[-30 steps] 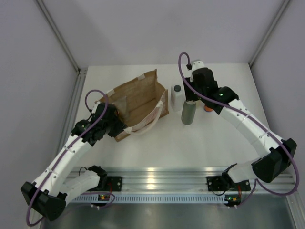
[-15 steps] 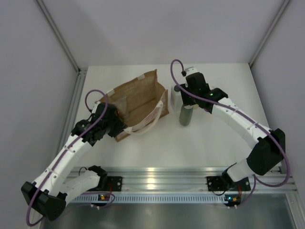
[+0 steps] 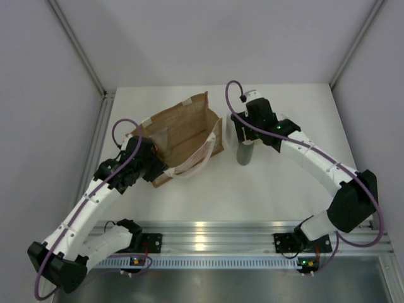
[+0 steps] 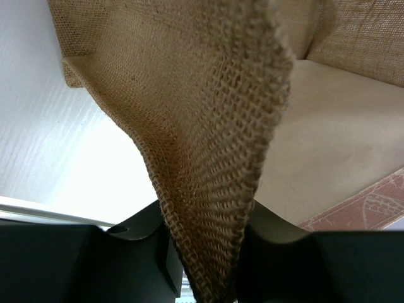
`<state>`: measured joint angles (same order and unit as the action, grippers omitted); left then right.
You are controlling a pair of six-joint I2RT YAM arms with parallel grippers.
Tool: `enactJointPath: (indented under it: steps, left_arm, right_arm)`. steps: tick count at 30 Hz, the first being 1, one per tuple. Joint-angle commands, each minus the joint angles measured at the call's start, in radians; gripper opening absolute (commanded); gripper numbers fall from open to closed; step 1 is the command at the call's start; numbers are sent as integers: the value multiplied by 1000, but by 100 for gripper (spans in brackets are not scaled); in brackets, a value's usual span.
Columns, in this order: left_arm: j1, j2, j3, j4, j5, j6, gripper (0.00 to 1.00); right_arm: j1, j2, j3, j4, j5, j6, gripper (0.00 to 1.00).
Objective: Take the personal care products out of the canvas bag
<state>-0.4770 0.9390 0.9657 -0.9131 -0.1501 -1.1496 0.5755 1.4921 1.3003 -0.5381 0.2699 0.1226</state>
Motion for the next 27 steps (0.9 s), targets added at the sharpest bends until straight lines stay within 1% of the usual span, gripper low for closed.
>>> enactJointPath:
  steps: [1,4,5,8,9,11,12,13,14,16,18,19,21,22,23,26,27]
  left_arm:
    - [0,-19,1,14,4,5,35]
    - [0,-14,7,14,6,11,36]
    - [-2,-14,8,14,6,10,36]
    - [-2,-23,7,14,0,13,37]
    - [-2,-28,4,14,-3,13,37]
    - [0,-40,-4,14,-9,10,38]
    - [-2,-42,-7,13,-15,10,38]
    - [0,-45,-13,14,-19,8,38]
    - [-2,-46,-16,14,-23,7,39]
    - [-2,-45,-19,14,-29,8,46]
    - [-2,-40,-18,8,-34,14,49]
    - [0,-39,-13,5,-45,14,52]
    - [0,-29,7,-1,-54,21,54]
    - [0,-26,14,-4,-65,25,53]
    - [0,-22,21,-7,-69,27,50]
    - [0,-12,31,-9,-74,24,31]
    - [0,-12,27,-9,-72,22,30]
  right_arm:
    - [4,-85,25,69,-1,-9,75]
    - [4,-95,97,9,-14,-18,77]
    - [6,-95,146,-8,-24,-18,77]
    - [14,-90,244,-51,-157,5,76]
    - [20,-84,266,-56,-249,20,76]
    - [78,-58,319,-56,-313,57,75]
    - [108,-47,336,-56,-319,61,75]
    - [177,-33,368,-54,-324,55,76]
    - [213,-18,382,-54,-328,48,75]
    - [292,46,408,-49,-342,14,76]
    - [328,123,444,-46,-377,-29,76]
    - [351,149,458,-48,-383,-75,76]
    - [360,212,502,-46,-397,-106,76]
    - [360,230,536,-48,-402,-115,76]
    - [360,265,550,-48,-406,-129,76]
    - [360,316,577,-48,-420,-150,75]
    - [363,327,579,-46,-432,-155,75]
